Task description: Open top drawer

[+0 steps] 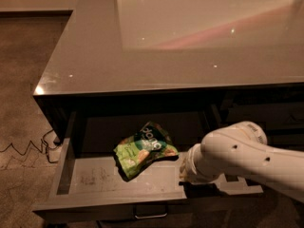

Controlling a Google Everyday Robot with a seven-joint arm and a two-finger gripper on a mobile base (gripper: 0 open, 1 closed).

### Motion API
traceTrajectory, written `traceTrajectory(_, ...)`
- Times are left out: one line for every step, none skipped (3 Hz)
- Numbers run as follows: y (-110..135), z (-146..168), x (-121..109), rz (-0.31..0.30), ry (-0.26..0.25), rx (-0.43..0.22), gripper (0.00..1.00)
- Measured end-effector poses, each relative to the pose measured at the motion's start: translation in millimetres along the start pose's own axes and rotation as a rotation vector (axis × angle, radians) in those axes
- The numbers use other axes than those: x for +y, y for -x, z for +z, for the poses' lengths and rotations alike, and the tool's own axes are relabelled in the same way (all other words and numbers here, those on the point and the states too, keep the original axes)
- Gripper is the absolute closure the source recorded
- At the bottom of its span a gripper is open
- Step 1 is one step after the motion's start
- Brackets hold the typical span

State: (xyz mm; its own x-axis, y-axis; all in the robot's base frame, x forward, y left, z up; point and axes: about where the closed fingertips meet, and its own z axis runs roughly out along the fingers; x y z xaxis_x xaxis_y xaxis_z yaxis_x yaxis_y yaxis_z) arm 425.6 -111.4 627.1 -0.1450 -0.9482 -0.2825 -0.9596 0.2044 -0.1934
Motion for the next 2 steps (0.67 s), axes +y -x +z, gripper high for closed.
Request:
traceTrajectory(-2.5, 5.6, 10.4, -0.003, 0.012, 0.012, 1.00)
traceTrajectory(-9.6, 8.9, 23.4, -0.003, 0.022, 0.031, 1.00)
